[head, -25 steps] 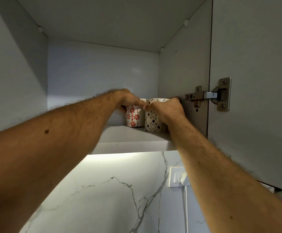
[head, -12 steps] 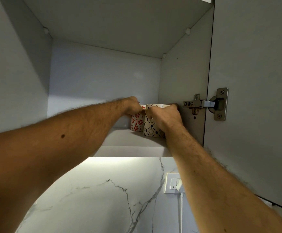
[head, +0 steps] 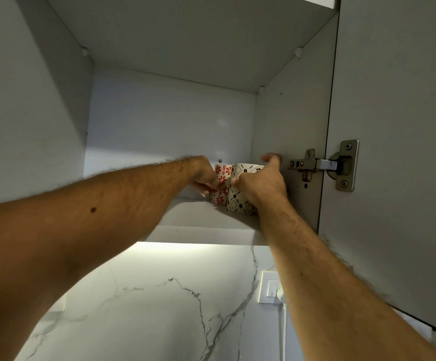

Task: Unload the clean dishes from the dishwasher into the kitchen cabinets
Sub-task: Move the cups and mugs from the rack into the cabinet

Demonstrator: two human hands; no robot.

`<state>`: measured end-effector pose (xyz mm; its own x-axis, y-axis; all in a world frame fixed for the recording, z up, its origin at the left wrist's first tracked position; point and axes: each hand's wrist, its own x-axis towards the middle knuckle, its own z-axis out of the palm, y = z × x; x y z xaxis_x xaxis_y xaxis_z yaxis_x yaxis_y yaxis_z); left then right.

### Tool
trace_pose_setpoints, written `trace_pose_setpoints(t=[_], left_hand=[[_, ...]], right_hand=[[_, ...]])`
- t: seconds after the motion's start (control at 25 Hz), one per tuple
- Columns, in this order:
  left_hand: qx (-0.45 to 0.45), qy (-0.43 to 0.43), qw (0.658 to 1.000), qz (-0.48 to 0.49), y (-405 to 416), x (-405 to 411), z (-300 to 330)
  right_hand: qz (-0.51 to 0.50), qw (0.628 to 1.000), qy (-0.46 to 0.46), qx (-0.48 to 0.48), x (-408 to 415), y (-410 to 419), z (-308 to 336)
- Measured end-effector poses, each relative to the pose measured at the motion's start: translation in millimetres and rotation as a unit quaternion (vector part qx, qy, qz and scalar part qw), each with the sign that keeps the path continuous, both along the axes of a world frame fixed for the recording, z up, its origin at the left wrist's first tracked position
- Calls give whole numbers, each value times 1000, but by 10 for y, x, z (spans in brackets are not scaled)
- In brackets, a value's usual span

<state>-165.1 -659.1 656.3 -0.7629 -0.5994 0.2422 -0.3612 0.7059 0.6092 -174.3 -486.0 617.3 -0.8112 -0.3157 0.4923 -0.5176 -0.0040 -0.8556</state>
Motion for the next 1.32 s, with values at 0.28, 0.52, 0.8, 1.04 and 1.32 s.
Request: trace_pose_setpoints(t=[0.28, 0.52, 0.8, 1.04, 1.32], left_hand=[[-50, 49, 997, -28, 17, -90, -70], [-56, 55, 995, -63, -9, -139, -82], [-144, 32, 988, -52, 23, -175, -92], [-149, 1, 989, -28, 87, -127, -63], [-129, -9, 991, -40, 190, 24, -27]], right_hand=[[-12, 1000, 1, 17, -38, -35, 17], [-21, 999, 15, 32, -34, -21, 21], [-73, 991, 72, 82, -30, 9, 10], [-154, 974, 137, 91, 3, -19, 26], [-156, 975, 132, 87, 62, 28, 47]])
